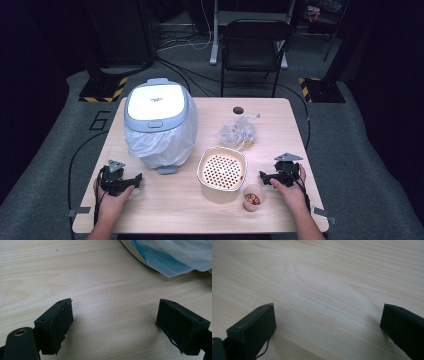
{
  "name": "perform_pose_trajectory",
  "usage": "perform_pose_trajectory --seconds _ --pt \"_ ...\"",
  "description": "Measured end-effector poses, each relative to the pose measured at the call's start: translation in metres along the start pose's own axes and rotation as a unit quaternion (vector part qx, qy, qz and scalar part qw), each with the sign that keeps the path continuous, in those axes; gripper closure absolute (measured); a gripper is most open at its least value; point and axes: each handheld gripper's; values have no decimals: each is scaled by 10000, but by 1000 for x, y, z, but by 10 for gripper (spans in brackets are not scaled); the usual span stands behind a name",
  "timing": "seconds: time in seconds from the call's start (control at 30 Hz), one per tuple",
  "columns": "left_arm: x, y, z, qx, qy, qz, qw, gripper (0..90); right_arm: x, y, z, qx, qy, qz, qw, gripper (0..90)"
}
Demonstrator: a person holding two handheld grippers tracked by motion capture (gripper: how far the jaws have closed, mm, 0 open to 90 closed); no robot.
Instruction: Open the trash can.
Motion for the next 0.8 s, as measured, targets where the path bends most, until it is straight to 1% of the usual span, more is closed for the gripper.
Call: perform_pose_trajectory --seconds 0.03,0.23,0.6,0.67,0.7,0.73,0.77,0.8 --pt "0 0 0 -21 -8 24 10000 139 0 0 0 1 0 0 10000 0" --pt "0 -1 0 -14 -5 -41 10000 143 0 0 0 26 -5 14 10000 0" --pt "0 -1 0 -25 -30 -32 10000 144 0 1 0 45 -16 28 10000 0" --pt "0 -2 -1 -39 -28 -17 10000 155 0 1 0 46 -12 34 10000 0" --pt "1 -2 -2 -25 27 54 10000 161 0 1 0 46 -14 33 10000 0" --pt "1 -3 -2 -38 -63 -52 10000 172 0 1 0 49 -13 38 10000 0" --pt "1 -4 -2 -47 -111 -57 9999 200 0 1 0 51 -10 39 10000 0" --pt "1 -5 -4 -37 -109 -65 9999 245 0 1 0 49 -12 38 10000 0"
Point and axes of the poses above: each handheld gripper's, and its own axes: z roughly forward along the jaws, x roughly out of its underside, y roughly to its left, and after that the axes turned 15 degrees about z, right-handed
